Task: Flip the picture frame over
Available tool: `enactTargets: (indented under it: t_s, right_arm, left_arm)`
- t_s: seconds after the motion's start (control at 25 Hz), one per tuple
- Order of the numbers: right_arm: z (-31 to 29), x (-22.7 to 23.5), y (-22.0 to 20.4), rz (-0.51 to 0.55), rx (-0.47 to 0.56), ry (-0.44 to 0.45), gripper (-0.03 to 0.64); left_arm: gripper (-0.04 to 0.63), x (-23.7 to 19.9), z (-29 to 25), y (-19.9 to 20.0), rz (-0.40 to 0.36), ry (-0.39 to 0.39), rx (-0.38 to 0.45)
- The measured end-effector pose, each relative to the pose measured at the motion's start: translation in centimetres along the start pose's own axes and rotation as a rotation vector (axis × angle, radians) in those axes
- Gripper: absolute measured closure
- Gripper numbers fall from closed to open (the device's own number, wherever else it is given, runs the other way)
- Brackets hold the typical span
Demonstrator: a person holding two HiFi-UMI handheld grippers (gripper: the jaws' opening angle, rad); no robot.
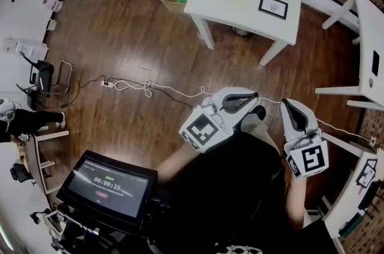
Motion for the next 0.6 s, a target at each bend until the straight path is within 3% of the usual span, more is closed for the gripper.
enactTargets:
  t_s: [0.24,0.4,0.6]
  right_arm:
    - [-0.3,-4.5,-0.2,-0.011,-0.046,-0.06,0.624]
    - [0.1,-6.2,-0.5,0.002,-0.087,-0.055,0.624]
    - [0.3,-7.0,-0.3,0.018,-0.054,-0.04,0.624]
  left_arm:
    - [0.581,-1.5,4.5,-2.2,0.074,-0.008,0.012]
    - [0.581,-0.8,6.0,-2.6,0.08,-0.013,0.031]
    - [0.58,0.5,7.2,-2.8,0.1,0.012,0.055]
Point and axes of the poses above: the fingertips, and each gripper's own axes: z backward along the fingers, x to its right, y out of its top, the point moved 8 cm from there along z, backward along the fingers, and after that the axes turned 1 degree about x, right-handed, at the moved point
